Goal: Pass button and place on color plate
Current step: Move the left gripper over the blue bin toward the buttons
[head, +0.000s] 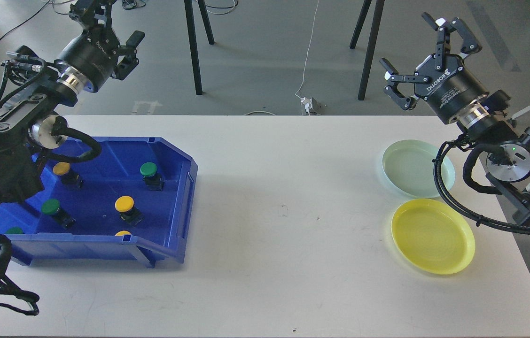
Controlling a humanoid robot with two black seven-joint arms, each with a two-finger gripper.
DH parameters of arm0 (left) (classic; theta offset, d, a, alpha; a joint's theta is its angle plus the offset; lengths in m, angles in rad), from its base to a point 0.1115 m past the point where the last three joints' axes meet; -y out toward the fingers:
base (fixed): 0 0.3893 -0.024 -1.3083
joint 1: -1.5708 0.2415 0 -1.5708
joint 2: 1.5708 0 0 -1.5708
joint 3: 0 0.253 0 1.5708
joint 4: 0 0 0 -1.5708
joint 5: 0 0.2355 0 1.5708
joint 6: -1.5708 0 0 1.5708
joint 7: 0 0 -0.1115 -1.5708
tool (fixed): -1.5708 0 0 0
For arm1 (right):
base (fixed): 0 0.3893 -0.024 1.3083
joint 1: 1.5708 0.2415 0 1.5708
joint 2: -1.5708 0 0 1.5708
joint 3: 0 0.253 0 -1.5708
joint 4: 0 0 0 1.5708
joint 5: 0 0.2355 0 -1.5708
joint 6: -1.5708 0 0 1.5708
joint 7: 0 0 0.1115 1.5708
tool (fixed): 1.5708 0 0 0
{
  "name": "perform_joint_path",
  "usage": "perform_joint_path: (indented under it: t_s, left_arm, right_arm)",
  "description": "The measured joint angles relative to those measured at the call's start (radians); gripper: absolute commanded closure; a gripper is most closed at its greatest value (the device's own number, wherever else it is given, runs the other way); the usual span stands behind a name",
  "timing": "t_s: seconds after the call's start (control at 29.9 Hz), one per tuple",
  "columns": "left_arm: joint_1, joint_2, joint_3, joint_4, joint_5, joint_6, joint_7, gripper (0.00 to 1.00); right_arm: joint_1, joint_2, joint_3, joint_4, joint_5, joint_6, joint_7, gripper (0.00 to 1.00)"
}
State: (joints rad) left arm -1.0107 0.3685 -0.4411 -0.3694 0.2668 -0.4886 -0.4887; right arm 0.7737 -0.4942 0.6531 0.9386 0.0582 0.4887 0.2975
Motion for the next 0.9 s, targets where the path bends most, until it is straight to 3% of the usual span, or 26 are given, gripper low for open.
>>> perform_joint_path:
  t_s: [0.27,0.47,0.57,0.7,0.9]
  left_arm:
    - [0.007,0.002,0.001,0.001,-0.001,0.0,0.0,0.0]
    - [0.017,-0.003,-0.096,-0.037,-0.062,0.0,0.0,0.0]
    - [0.089,-0.001,-0.227,-0.162,-0.073,0.0,0.0,0.0]
    - [0.214,0.013,-0.432,-0.433,-0.062,0.0,0.0,0.0]
    - [0.283,0.166,-0.464,-0.826,-0.023,-0.001,0.0,0.0]
  right_arm:
    - [-0.015,-0.01,0.025,0.006,0.001,0.0,0.007,0.01]
    - [-0.016,-0.013,0.044,0.009,0.003,0.0,0.009,0.0]
    - [-0.016,-0.025,0.046,0.01,0.005,0.0,0.009,0.0]
    - [-0.024,-0.038,0.047,0.012,0.009,0.0,0.01,0.0]
    - [-0.03,-0.059,0.055,0.013,0.009,0.0,0.01,0.01]
